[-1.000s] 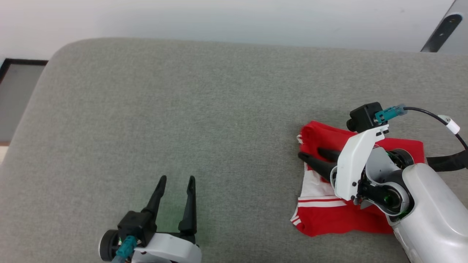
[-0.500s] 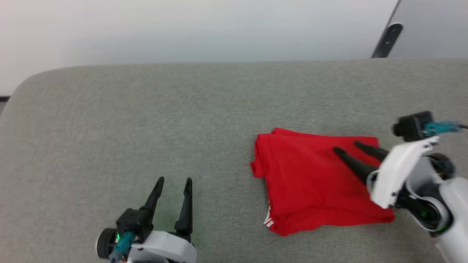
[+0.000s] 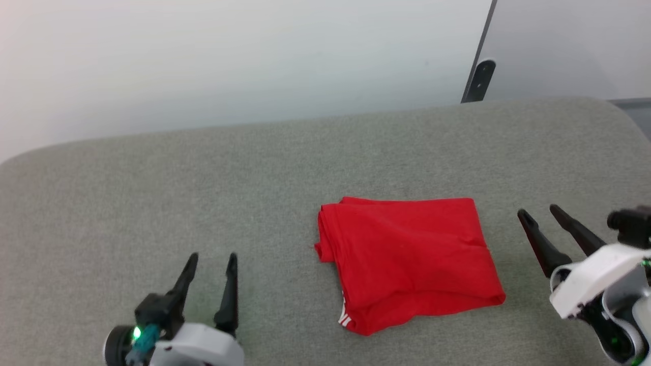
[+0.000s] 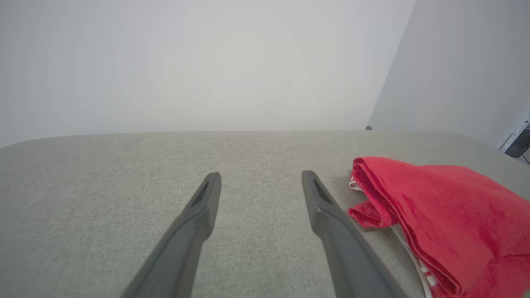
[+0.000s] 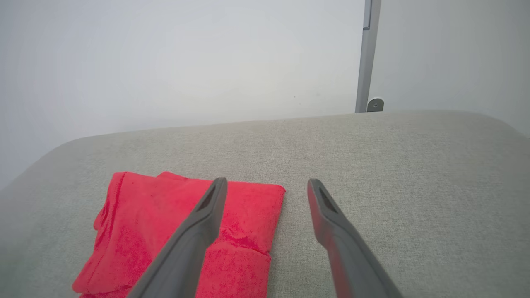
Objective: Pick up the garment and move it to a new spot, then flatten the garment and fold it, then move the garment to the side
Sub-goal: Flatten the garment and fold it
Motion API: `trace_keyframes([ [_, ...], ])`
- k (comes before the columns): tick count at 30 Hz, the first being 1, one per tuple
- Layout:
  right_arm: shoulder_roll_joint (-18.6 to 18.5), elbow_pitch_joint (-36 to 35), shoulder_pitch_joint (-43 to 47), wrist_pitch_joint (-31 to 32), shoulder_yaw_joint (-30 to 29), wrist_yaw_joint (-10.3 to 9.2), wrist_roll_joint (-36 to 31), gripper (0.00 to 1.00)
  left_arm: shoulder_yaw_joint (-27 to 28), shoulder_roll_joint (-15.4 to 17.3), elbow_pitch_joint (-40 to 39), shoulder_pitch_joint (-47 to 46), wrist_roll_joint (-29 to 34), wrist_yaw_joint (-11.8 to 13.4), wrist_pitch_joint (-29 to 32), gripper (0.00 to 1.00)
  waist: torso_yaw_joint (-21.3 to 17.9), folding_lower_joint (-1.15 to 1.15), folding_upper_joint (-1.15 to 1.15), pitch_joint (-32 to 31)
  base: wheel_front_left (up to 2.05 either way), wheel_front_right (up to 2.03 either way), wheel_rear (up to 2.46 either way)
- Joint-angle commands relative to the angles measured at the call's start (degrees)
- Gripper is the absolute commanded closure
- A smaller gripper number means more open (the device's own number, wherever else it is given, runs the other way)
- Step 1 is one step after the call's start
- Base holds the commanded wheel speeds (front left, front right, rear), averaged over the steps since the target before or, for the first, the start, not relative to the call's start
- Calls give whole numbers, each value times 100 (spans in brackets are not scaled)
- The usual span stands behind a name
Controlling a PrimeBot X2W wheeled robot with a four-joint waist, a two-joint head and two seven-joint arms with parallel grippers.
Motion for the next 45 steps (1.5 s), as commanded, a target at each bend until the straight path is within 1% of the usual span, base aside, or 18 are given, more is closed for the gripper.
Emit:
trace_keyframes([
  [1, 27, 16, 187, -183, -82, -7, -129, 0, 59, 43, -17, 168, 22, -7, -2, 0, -99, 0, 0, -170, 0, 0, 0],
  [5, 88, -53, 530, -424, -277, -7, -219, 0, 178, 102, -118, 488, 38, 28, -2, 0, -104, 0, 0, -282, 0, 0, 0],
  [10, 128, -260, 1027, -489, -636, -7, -313, 0, 277, 126, -356, 892, 60, 20, -2, 0, -77, 0, 0, -355, 0, 0, 0],
  [17, 249, -863, 1742, -340, -1086, -7, -514, 0, 373, 110, -831, 1443, 114, 107, -2, 0, -55, 0, 0, -421, 0, 0, 0],
  [25, 590, -1599, 2430, -40, -1677, -7, -815, 0, 445, 67, -1461, 2146, 103, 261, -2, 0, -92, 0, 0, -420, 0, 0, 0],
  [33, 838, -1967, 2669, 217, -1950, -7, -979, 0, 389, 68, -1807, 2418, 139, 361, 92, 0, -84, 0, 0, -393, 0, 0, 0],
  [38, 961, -2080, 2727, 328, -2008, -7, -1067, 0, 365, 99, -1899, 2439, 153, 403, 160, 0, -72, 0, 0, -389, 0, 0, 0],
  [45, 1041, -2155, 2728, 420, -2046, -7, -1130, 0, 321, 105, -1959, 2439, 139, 437, 201, 0, -54, 0, 0, -375, 0, 0, 0],
])
